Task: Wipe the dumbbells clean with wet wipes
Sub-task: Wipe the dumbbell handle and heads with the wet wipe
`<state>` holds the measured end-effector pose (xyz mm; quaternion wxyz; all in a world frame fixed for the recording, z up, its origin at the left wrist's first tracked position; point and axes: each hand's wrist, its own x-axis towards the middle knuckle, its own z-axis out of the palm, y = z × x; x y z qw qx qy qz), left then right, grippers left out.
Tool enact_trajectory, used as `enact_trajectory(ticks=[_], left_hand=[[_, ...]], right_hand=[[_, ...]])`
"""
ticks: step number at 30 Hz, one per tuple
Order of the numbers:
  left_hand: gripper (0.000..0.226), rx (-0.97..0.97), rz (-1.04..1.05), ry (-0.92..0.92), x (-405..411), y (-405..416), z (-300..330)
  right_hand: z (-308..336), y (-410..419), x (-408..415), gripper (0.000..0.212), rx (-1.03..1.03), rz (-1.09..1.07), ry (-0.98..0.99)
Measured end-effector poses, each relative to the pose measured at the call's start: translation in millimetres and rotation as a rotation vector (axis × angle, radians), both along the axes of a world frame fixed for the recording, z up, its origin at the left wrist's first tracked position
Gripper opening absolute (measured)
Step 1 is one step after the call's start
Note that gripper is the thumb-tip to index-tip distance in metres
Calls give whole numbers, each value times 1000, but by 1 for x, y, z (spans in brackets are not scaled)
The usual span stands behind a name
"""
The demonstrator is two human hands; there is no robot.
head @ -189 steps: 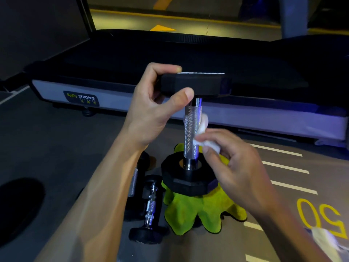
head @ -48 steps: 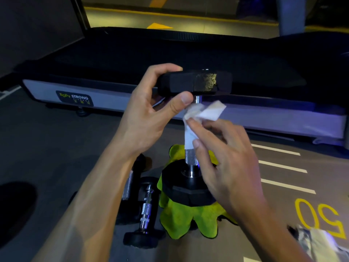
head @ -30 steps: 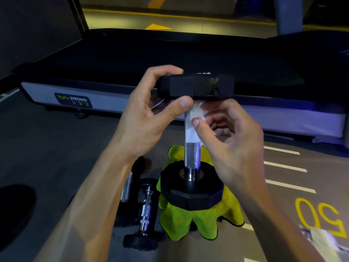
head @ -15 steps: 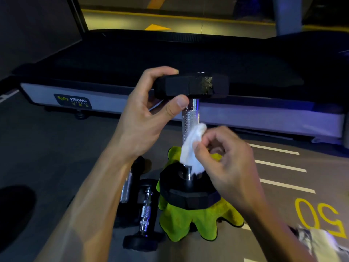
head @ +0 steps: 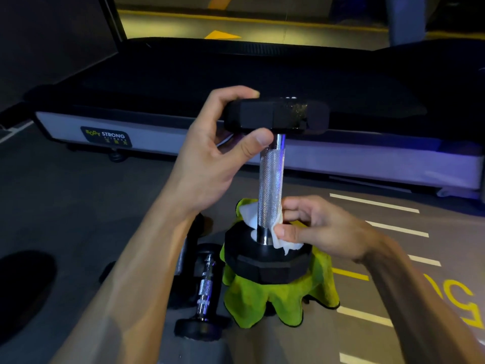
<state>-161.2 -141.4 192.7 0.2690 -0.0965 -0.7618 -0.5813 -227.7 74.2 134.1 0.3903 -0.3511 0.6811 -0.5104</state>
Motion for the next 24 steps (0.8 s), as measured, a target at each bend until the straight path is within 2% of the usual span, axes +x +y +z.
enact_trajectory(ticks=[2,5,7,10,13,14,15,18,20,24], left_hand=[[41,9,6,-1,0,1,0],[42,-2,30,-2,0,2,0],[43,-29,48,1,-1,4,1],[46,-51,87,6,-1,9,0],[45,-26,95,-6,-1,18,1],[45,-23,90,-8,-2,21,2],[45,-28,92,-10,-2,24,3],[46,-40,88,-20,-5,29,6],[47,-22,68,-25,-5,33,8],[47,-68,45,-3,-5,43,11]], right_hand=[[-8,-3,-3,43,-36,3,-47],[-19,-6,4,42,-112,-102,-112],[-14,-5,16,36,-112,-193,-43],[2,-5,45,20,56,-436,273],[8,-16,71,31,376,-574,764],[8,-16,71,35,392,-583,790],[9,-13,67,36,342,-566,720],[4,2,36,21,45,-351,192],[-2,7,19,23,-83,-177,-60],[-18,4,9,27,-165,-95,-137]])
